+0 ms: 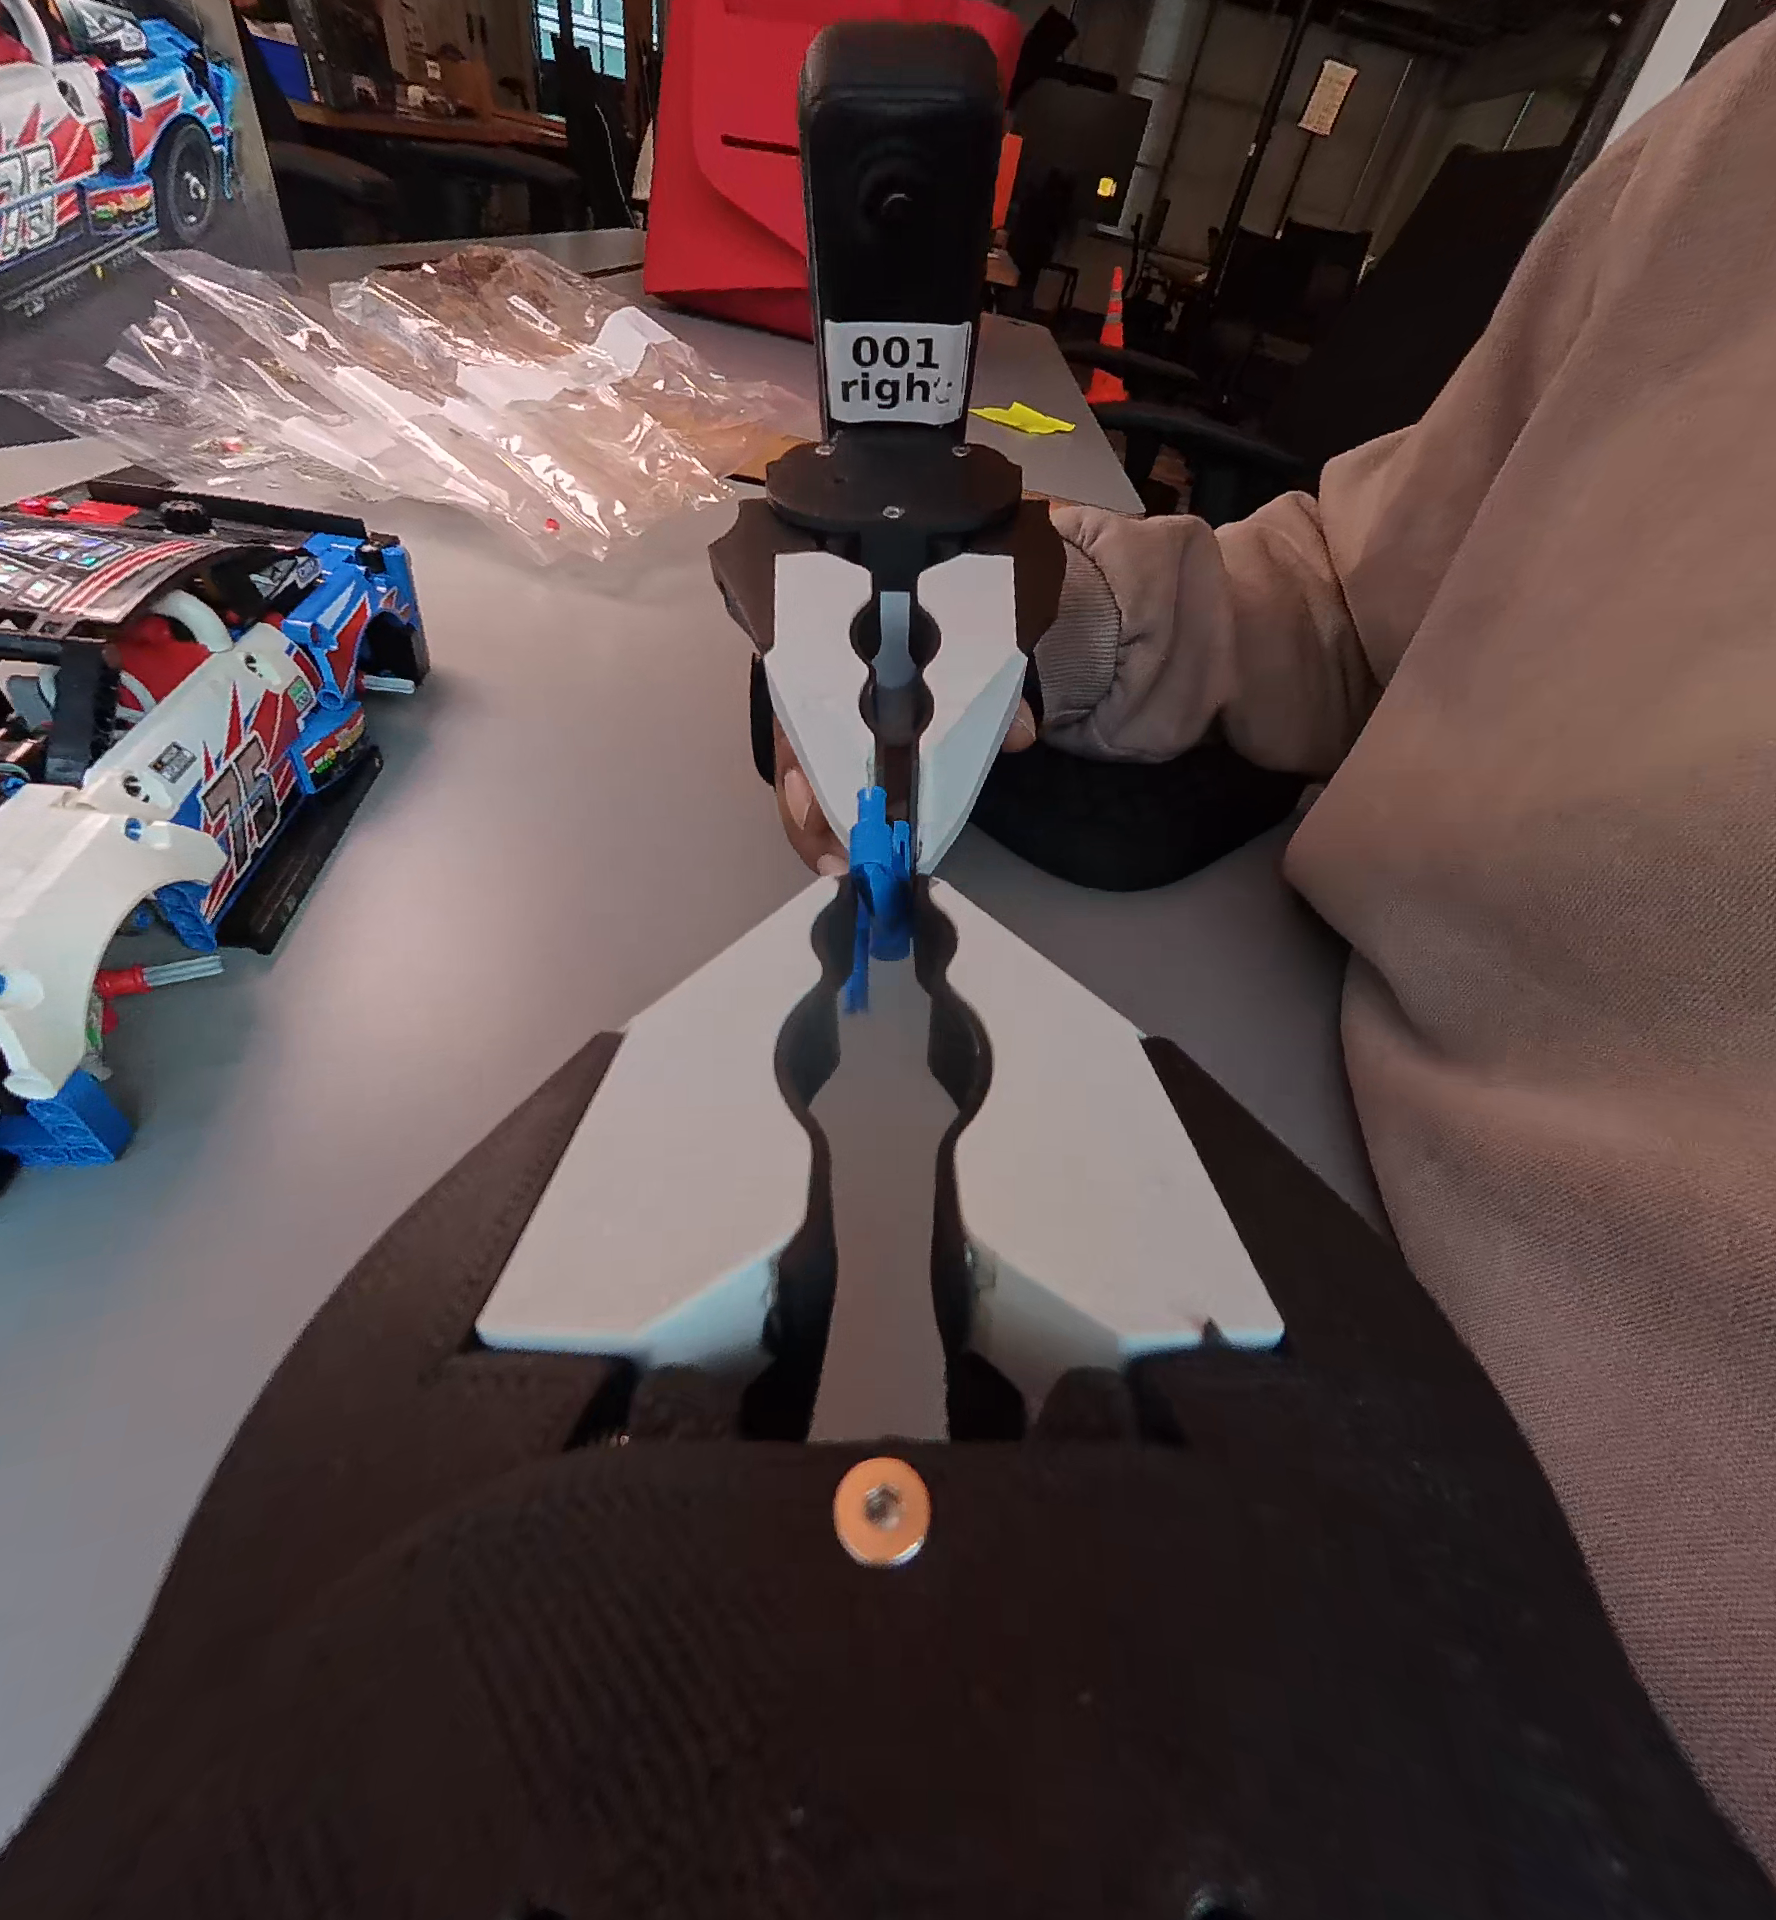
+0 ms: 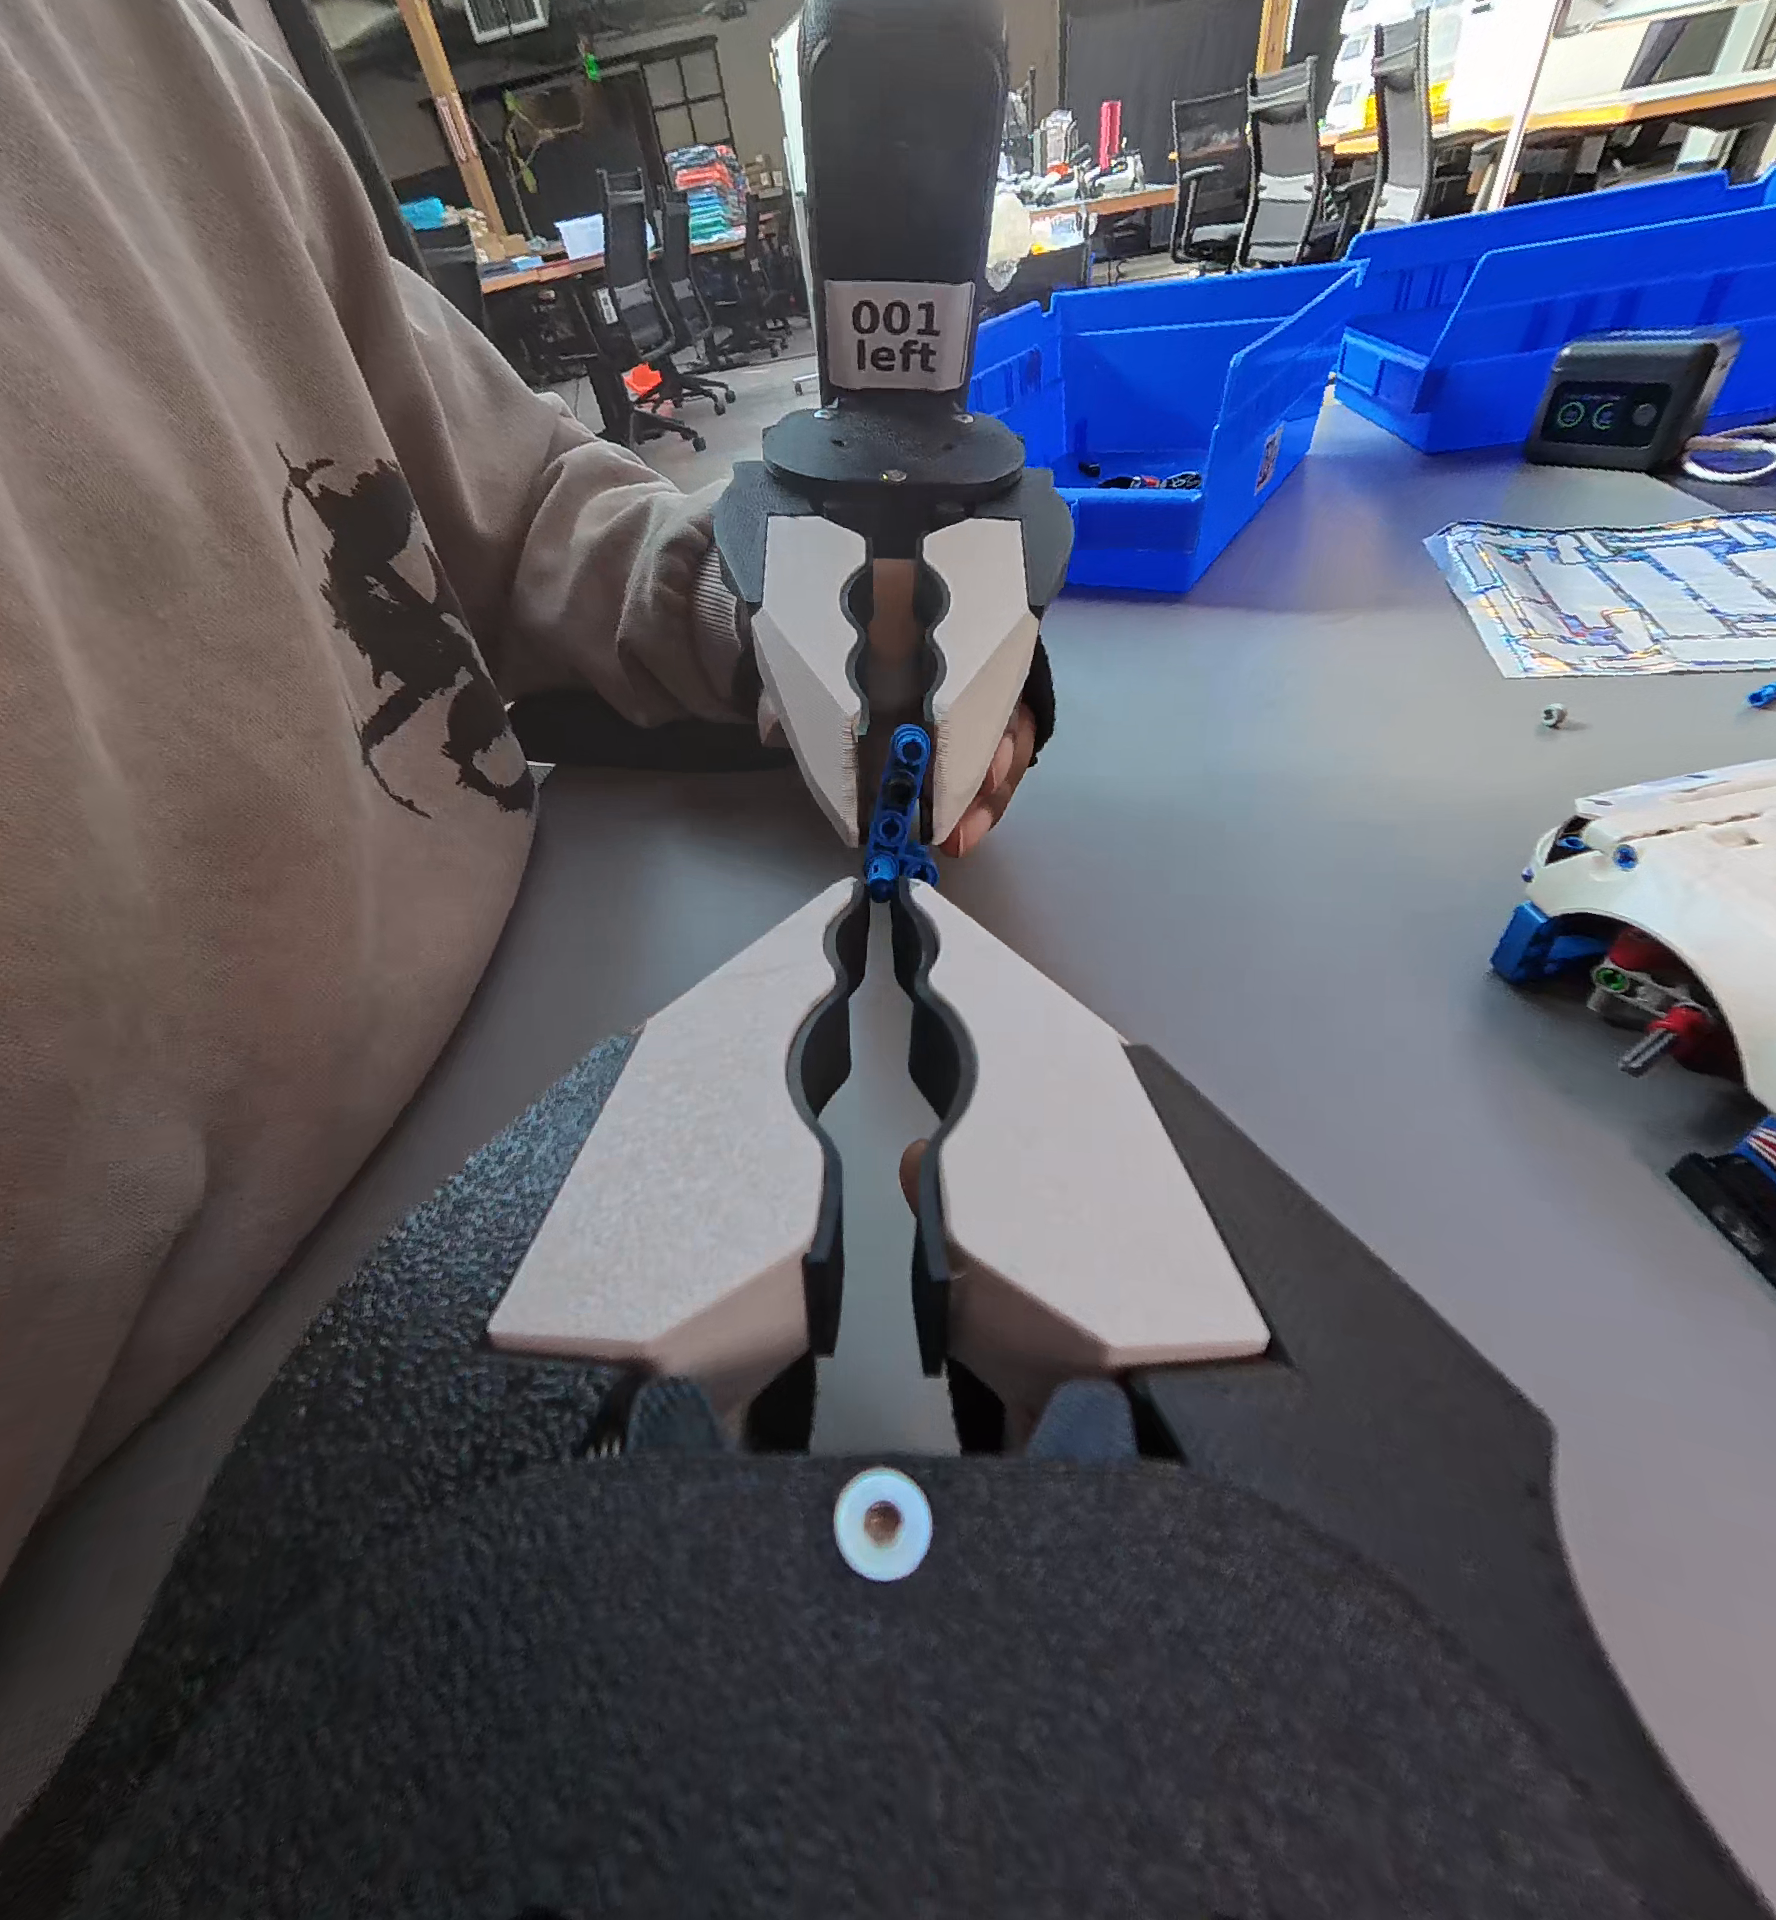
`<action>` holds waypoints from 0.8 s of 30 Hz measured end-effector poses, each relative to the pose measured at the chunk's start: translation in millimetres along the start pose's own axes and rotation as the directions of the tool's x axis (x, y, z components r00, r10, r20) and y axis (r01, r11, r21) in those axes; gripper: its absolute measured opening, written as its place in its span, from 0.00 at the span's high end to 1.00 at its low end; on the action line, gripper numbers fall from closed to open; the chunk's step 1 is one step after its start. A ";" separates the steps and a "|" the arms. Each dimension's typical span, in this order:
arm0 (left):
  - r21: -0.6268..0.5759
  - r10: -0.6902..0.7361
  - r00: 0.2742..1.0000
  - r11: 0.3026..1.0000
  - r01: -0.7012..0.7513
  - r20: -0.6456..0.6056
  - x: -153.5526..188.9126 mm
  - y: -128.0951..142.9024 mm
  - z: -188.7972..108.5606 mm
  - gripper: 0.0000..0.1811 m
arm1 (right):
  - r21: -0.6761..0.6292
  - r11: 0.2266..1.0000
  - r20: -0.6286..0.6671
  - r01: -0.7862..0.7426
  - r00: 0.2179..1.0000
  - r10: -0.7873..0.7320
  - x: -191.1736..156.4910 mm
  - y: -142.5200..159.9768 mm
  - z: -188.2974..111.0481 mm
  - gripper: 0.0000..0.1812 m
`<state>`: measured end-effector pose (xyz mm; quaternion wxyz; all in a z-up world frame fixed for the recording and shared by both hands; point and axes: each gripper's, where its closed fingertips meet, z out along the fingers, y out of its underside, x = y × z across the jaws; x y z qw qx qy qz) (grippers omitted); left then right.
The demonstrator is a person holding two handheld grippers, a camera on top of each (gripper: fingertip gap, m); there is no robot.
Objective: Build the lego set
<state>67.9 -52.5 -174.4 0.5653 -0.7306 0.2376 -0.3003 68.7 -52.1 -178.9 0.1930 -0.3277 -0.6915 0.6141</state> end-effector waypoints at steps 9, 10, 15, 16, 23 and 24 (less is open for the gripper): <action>0.058 -0.191 0.981 0.979 0.194 -0.041 -11.9 -7.4 -9.5 0.84 | 0.119 0.987 -0.106 0.106 0.990 -0.093 5.2 -24.2 -10.6 0.99; 0.063 -0.227 0.971 0.971 0.232 -0.072 -9.5 -8.4 -9.1 0.83 | 0.120 0.985 -0.108 0.127 0.988 -0.114 3.2 -25.1 -9.9 0.99; 0.069 -0.322 0.922 0.937 0.344 -0.214 8.7 -14.9 -6.2 0.91 | 0.083 0.978 -0.072 0.190 0.980 -0.184 -10.3 -19.6 0.7 0.99; 0.061 -0.319 0.922 0.939 0.339 -0.219 10.9 -14.1 -5.4 0.91 | 0.077 0.977 -0.071 0.198 0.979 -0.193 -11.5 -18.5 1.6 0.99; 0.040 -0.257 0.953 0.963 0.266 -0.161 7.2 -9.2 -4.7 0.92 | 0.030 0.977 -0.094 0.211 0.974 -0.207 -7.4 -13.0 2.9 0.99; 0.037 -0.240 0.959 0.968 0.248 -0.148 5.9 -8.2 -4.5 0.92 | 0.022 0.977 -0.099 0.211 0.973 -0.208 -6.5 -11.7 3.2 0.99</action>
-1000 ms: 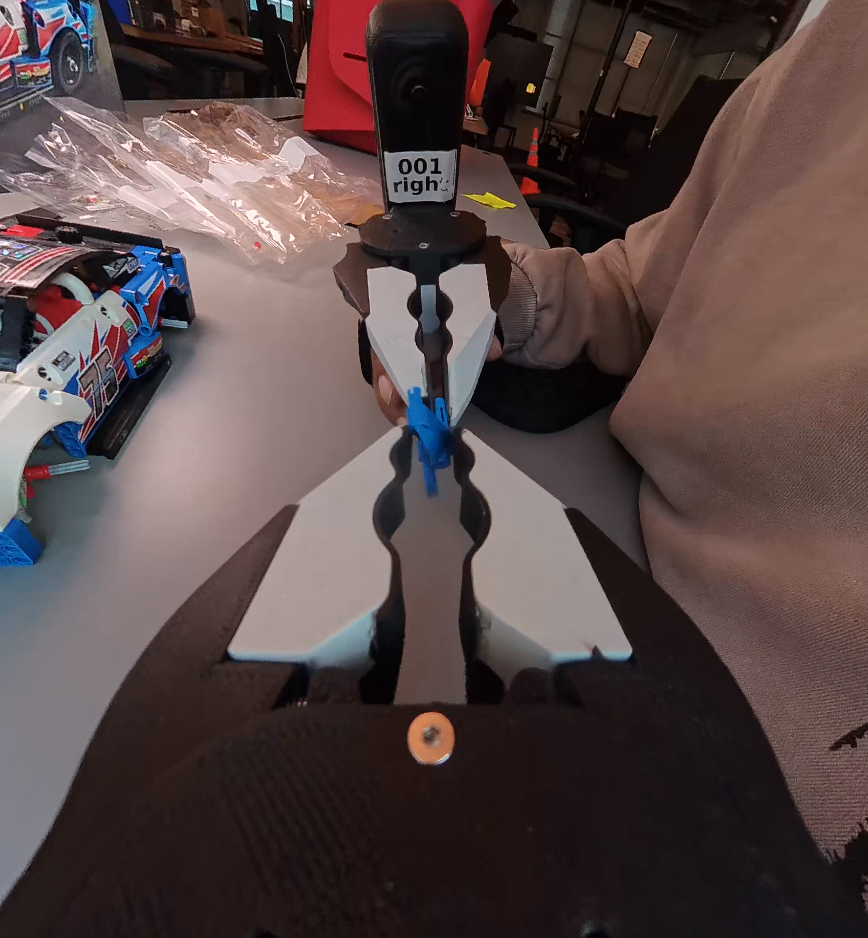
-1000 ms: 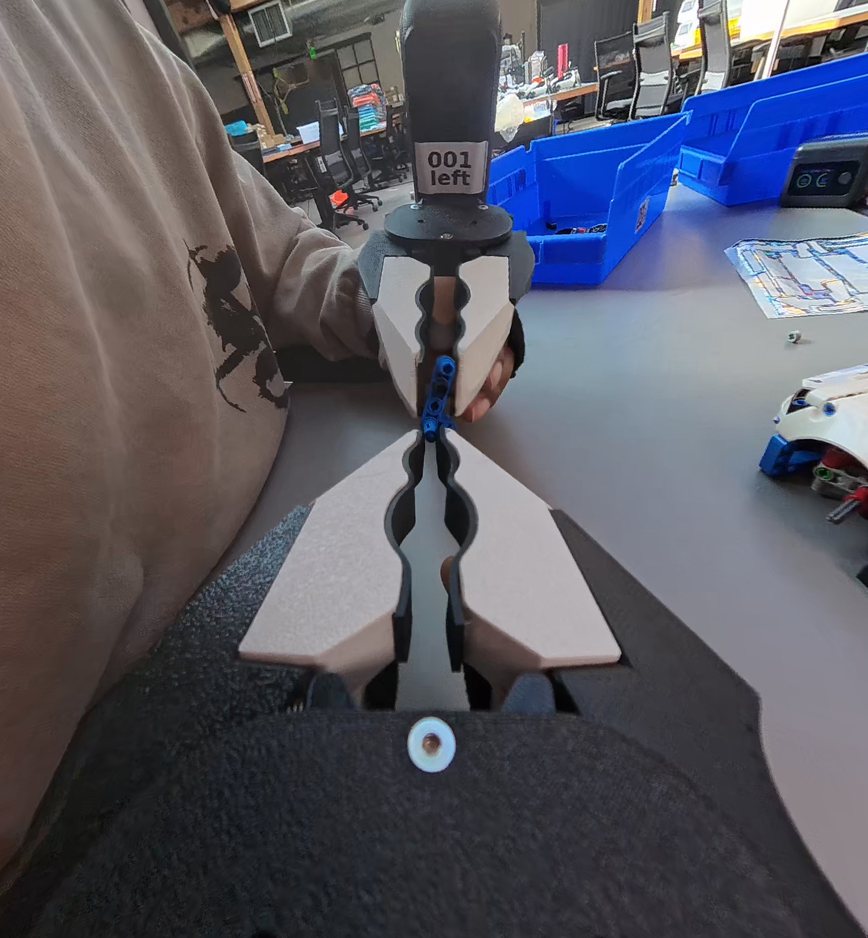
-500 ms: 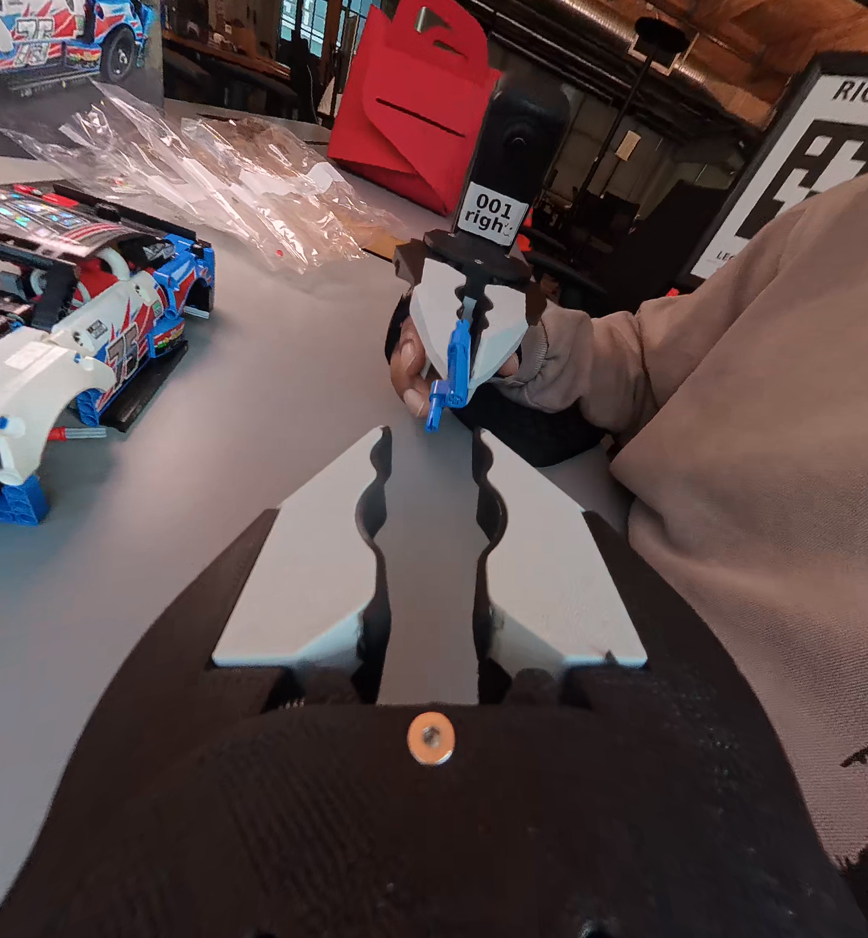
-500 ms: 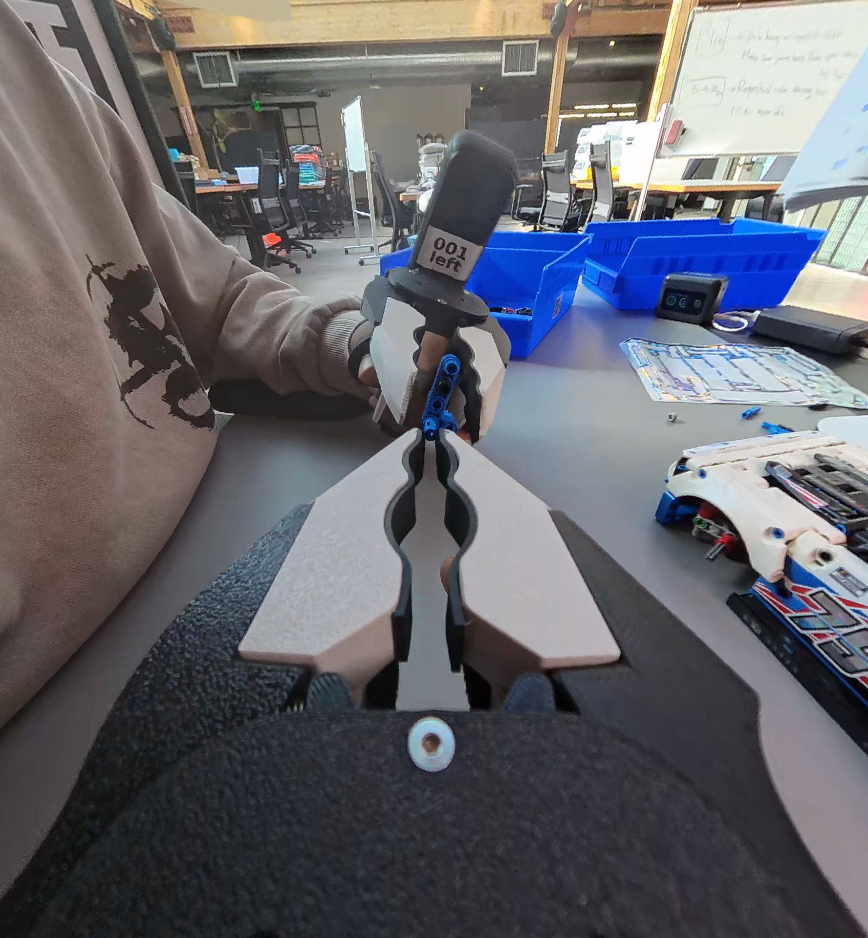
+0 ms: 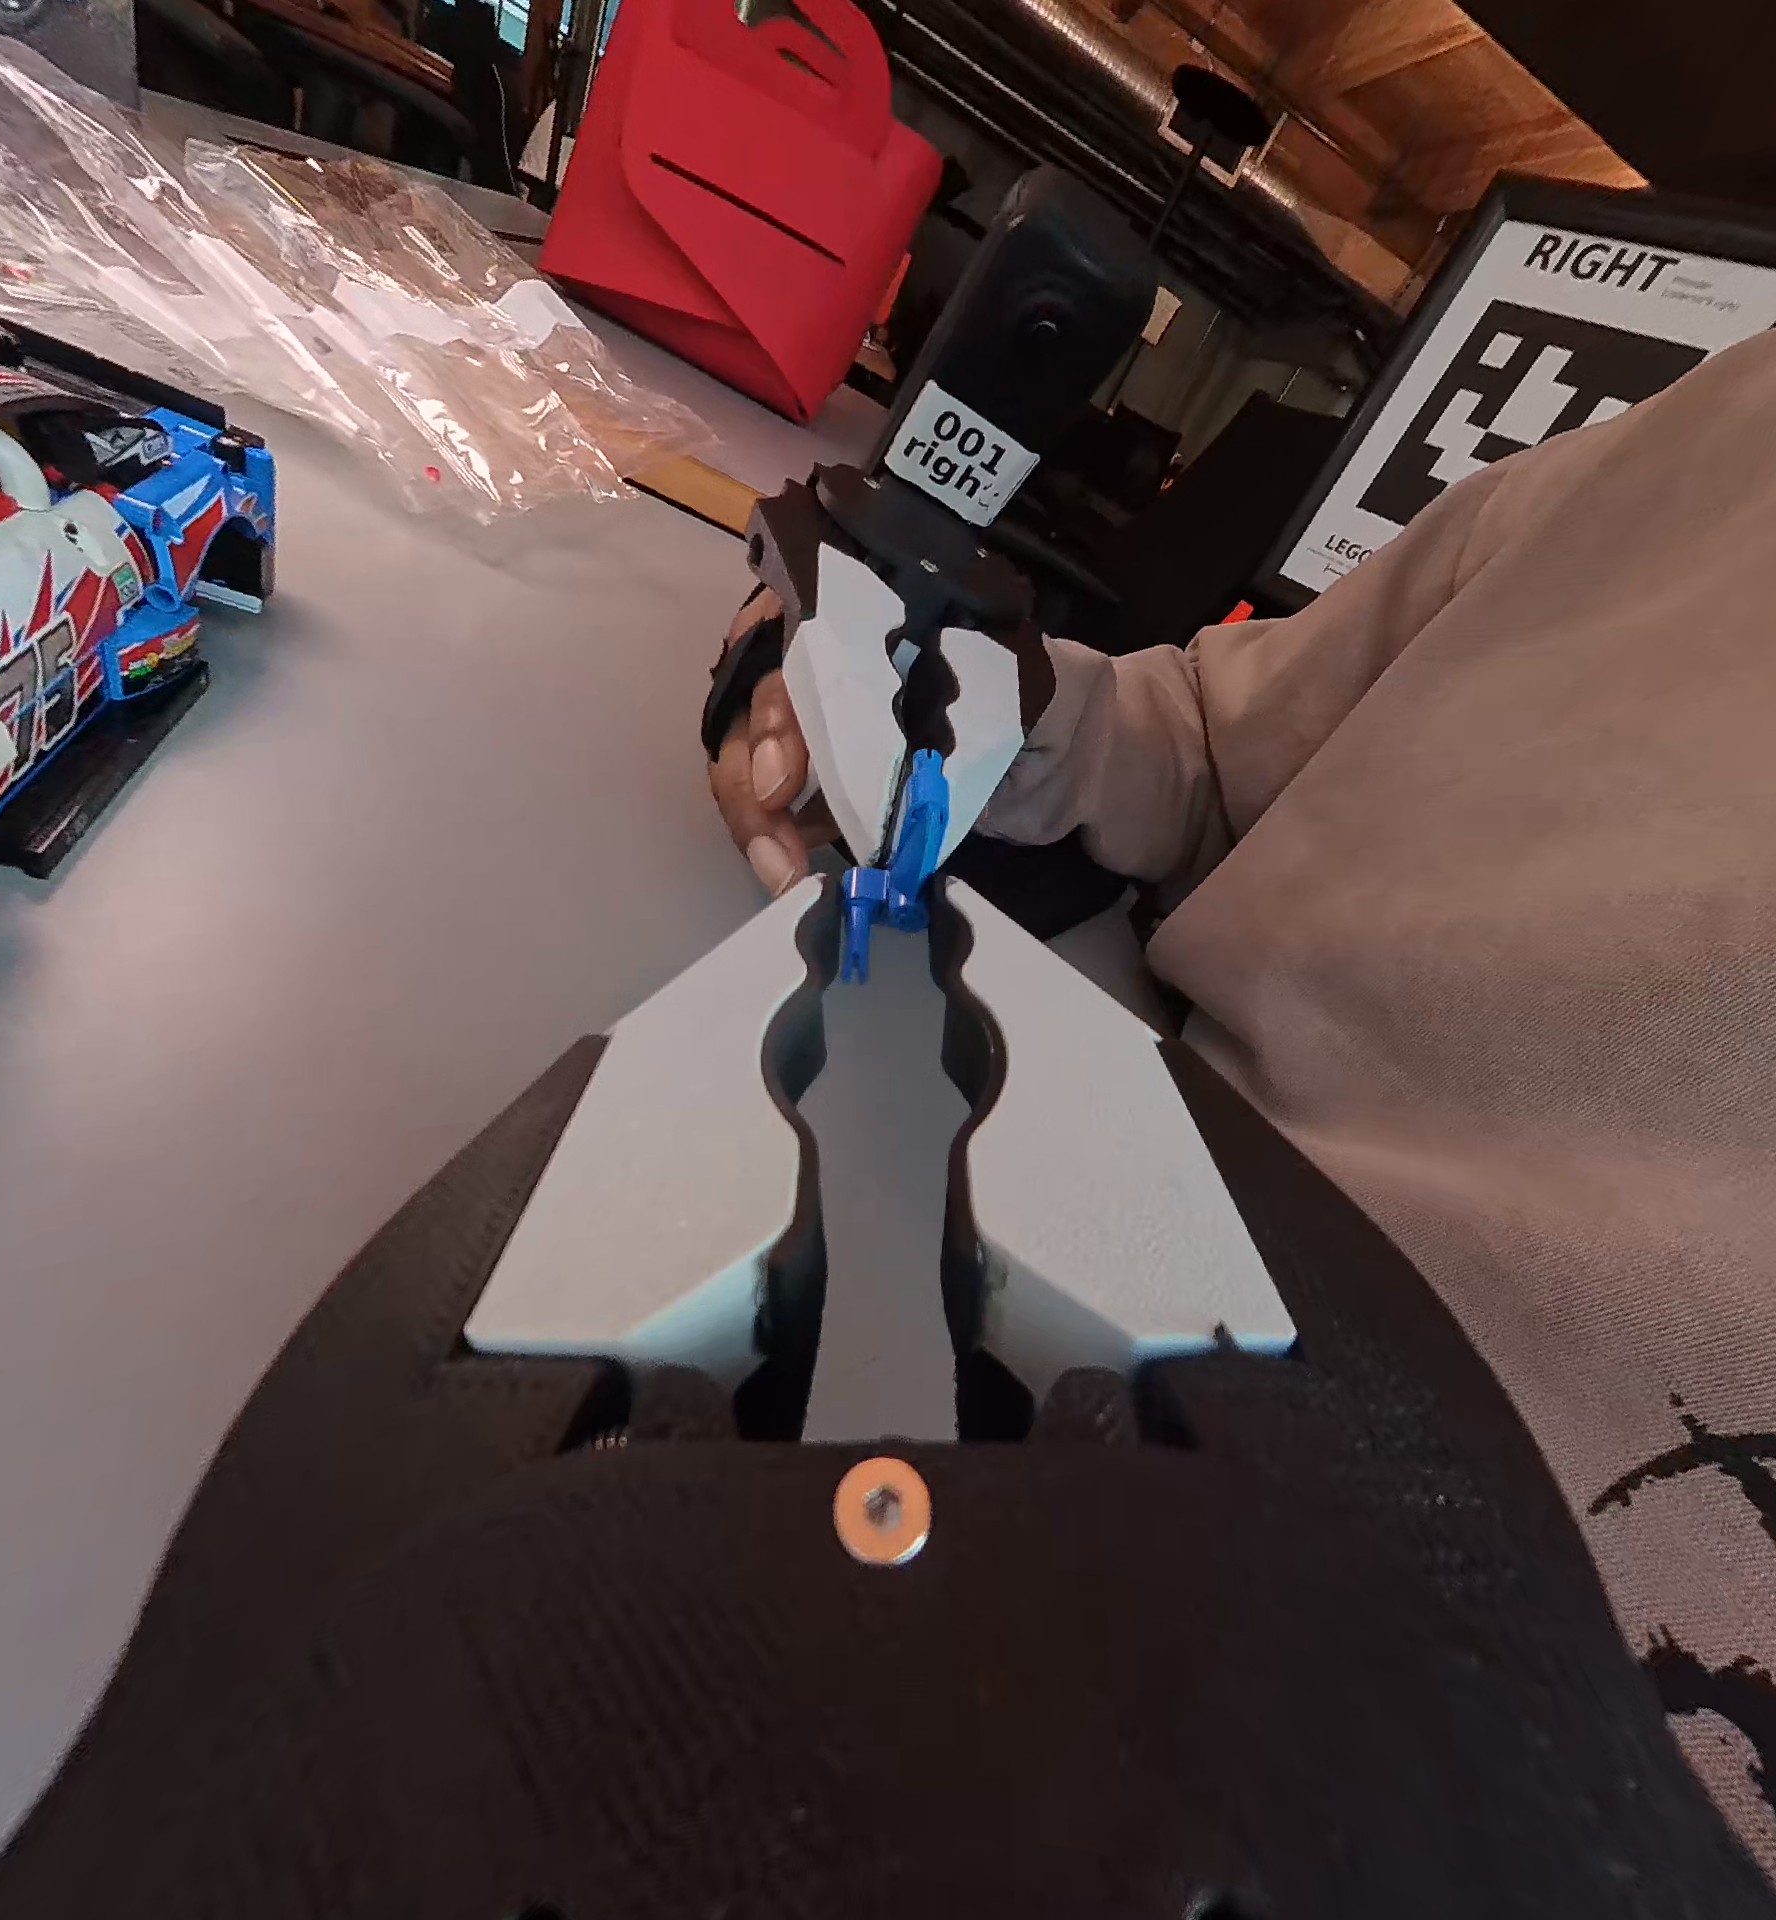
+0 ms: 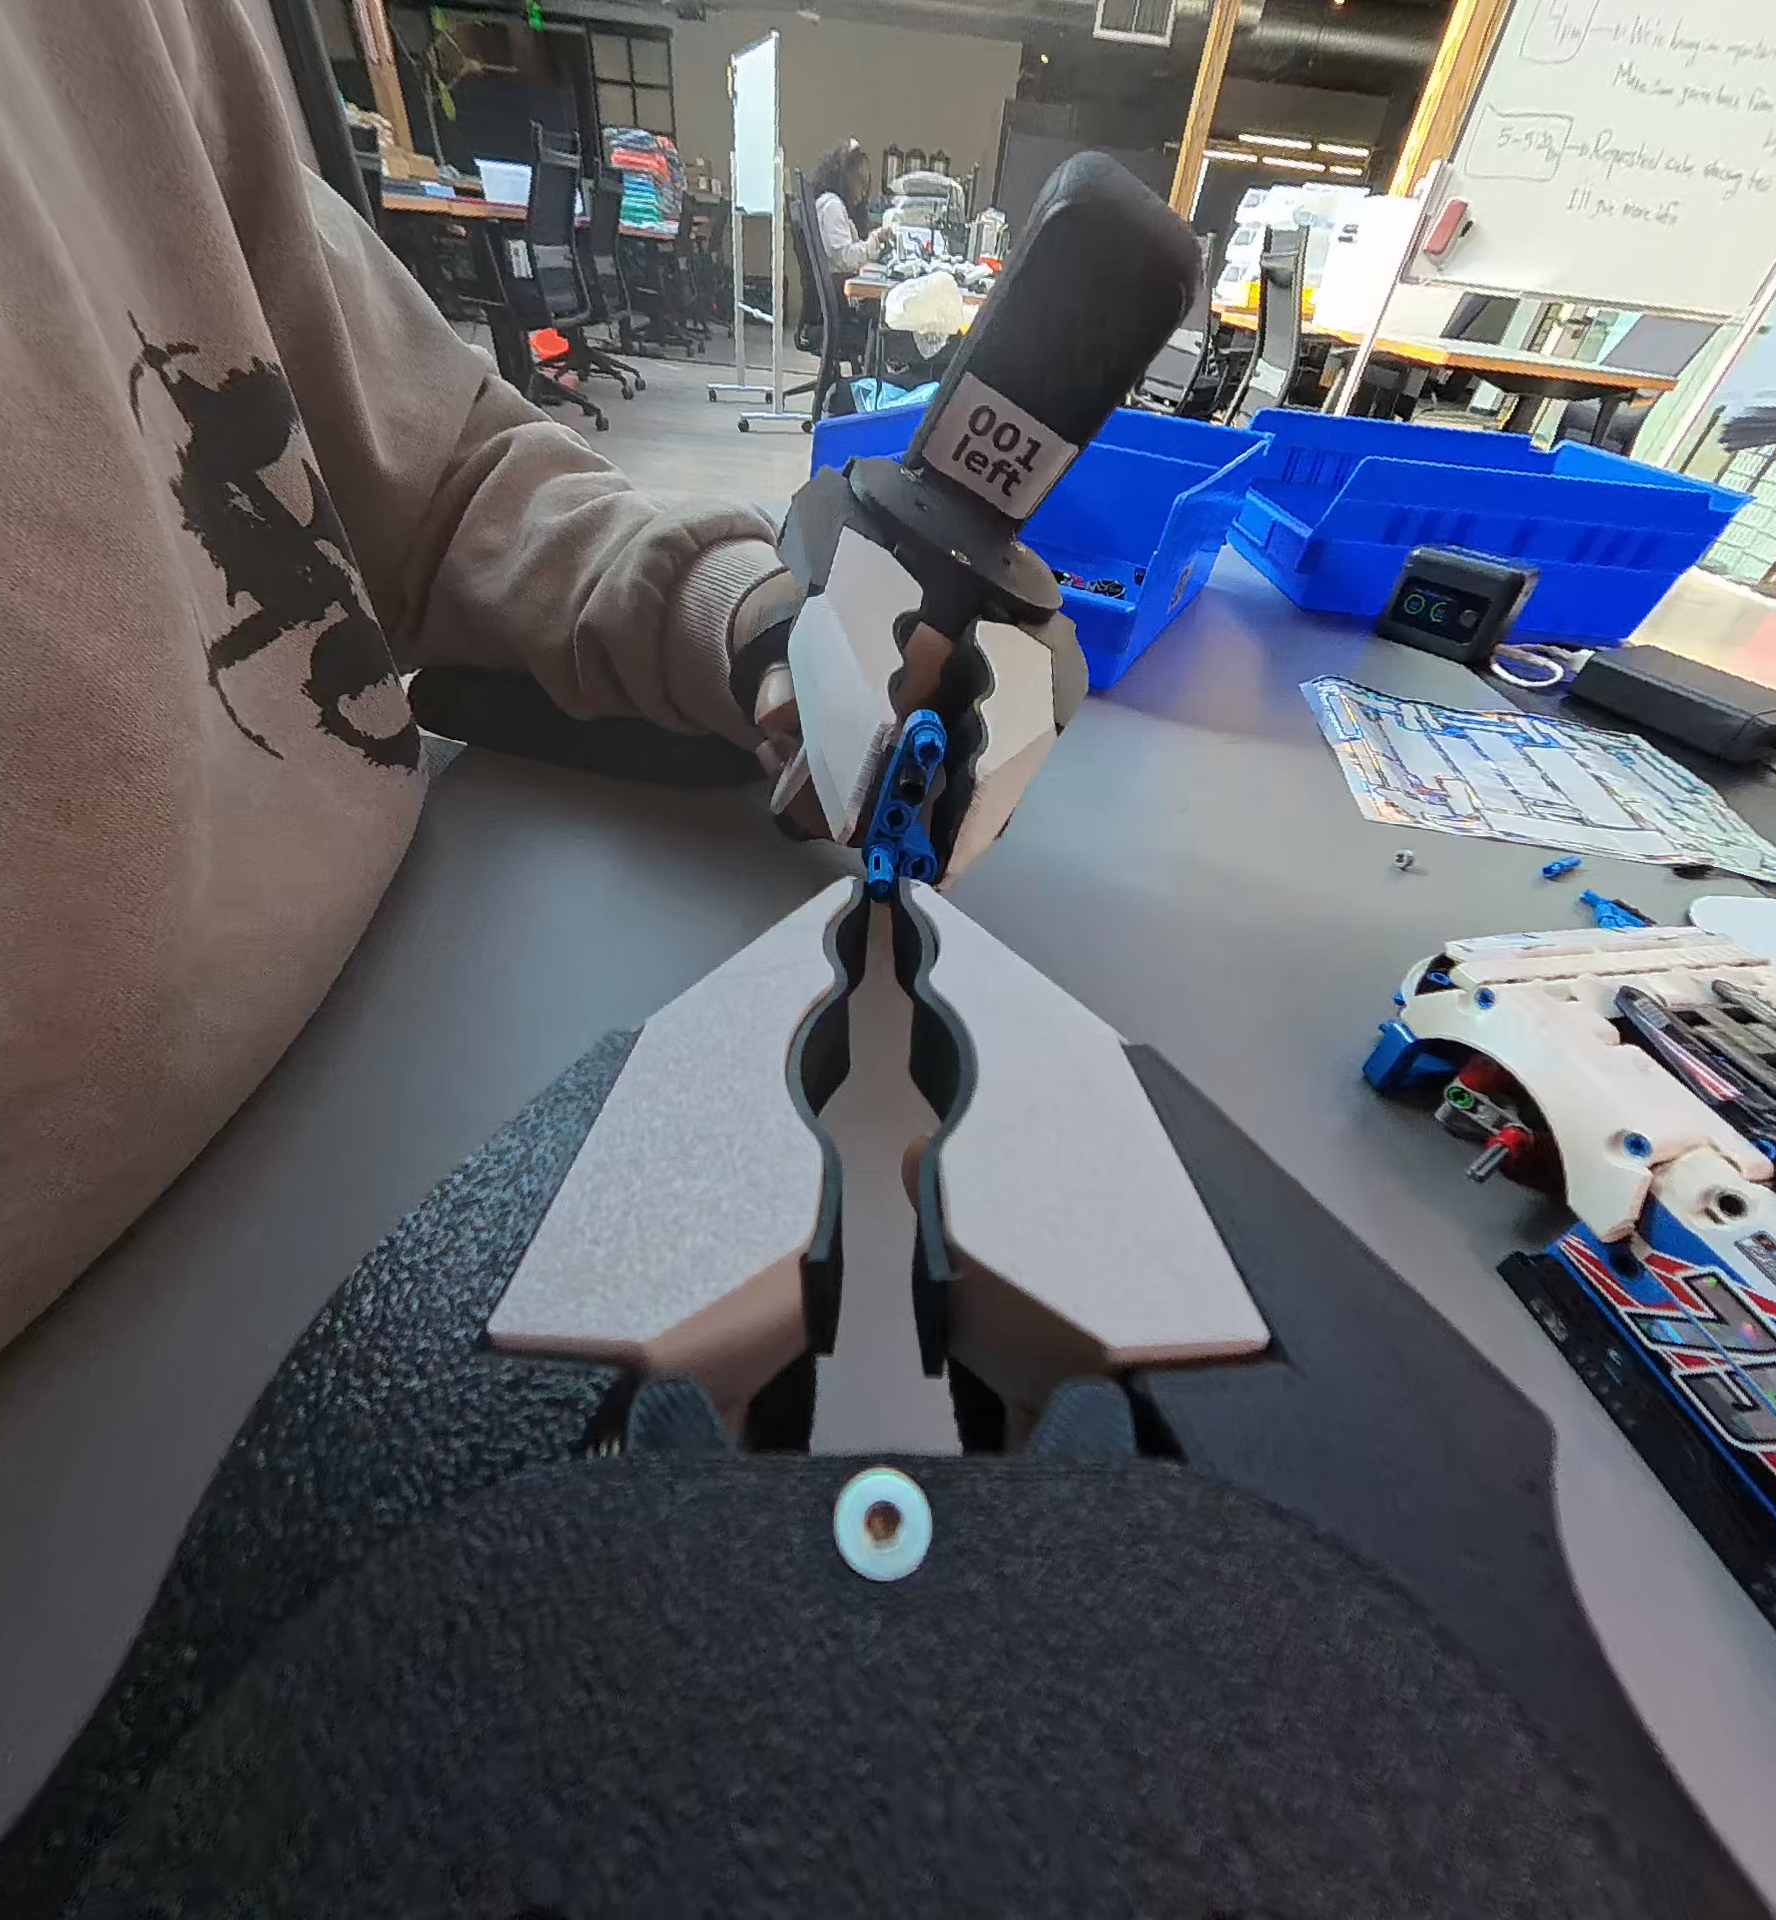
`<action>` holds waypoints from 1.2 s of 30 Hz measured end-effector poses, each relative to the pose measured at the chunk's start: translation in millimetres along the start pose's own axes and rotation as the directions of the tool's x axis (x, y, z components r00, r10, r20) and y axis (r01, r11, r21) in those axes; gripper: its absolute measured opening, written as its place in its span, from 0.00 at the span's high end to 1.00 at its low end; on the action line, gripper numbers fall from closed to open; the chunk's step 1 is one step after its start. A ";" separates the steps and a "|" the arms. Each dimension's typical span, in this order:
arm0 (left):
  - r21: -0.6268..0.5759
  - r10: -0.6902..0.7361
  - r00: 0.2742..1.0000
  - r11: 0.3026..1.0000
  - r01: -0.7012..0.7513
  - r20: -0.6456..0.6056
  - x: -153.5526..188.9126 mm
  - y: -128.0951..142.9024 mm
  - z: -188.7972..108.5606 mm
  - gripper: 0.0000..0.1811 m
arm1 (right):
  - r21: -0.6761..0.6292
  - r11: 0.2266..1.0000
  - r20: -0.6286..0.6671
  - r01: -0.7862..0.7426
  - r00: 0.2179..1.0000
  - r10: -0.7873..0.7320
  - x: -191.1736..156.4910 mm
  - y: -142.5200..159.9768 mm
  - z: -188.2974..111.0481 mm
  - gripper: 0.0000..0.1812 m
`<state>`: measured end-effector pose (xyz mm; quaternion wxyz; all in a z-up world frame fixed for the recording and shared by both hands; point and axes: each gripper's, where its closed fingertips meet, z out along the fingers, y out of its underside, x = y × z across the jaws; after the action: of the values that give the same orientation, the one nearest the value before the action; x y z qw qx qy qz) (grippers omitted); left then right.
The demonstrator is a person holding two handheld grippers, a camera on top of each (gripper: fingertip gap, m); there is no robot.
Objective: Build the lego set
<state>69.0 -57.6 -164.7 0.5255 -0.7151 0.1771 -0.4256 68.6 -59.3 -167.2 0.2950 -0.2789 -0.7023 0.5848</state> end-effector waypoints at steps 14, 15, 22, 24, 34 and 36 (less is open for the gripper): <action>-0.170 0.456 0.877 0.886 -0.431 0.154 -11.0 12.7 -1.4 0.92 | -0.107 0.994 -0.026 0.011 1.000 -0.014 3.1 17.1 2.6 0.97; -0.184 0.471 0.869 0.878 -0.443 0.153 -11.5 14.3 -1.3 0.92 | -0.105 0.994 -0.026 -0.001 1.000 -0.002 3.8 16.4 2.0 0.95; -0.240 0.545 0.824 0.830 -0.503 0.156 -14.2 21.7 1.0 0.92 | -0.089 0.989 -0.015 -0.117 0.993 0.117 7.8 9.0 3.9 0.81; -0.256 0.561 0.815 0.817 -0.517 0.144 -13.0 25.5 3.3 0.92 | -0.124 0.986 0.005 -0.111 0.994 0.113 2.1 14.2 10.2 0.82; -0.276 0.514 0.848 0.840 -0.467 0.129 -15.1 31.5 2.8 0.93 | -0.162 0.985 0.048 -0.055 0.997 0.063 -4.3 20.4 11.6 0.97; -0.279 0.524 0.840 0.835 -0.475 0.137 -16.1 31.0 2.7 0.93 | -0.167 0.985 0.049 -0.050 0.997 0.059 -2.6 20.4 12.2 0.98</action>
<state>67.8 -56.6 -199.6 0.5461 -0.7408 0.3513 -0.1716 62.3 -65.9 -189.2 0.2357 -0.3055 -0.7484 0.5394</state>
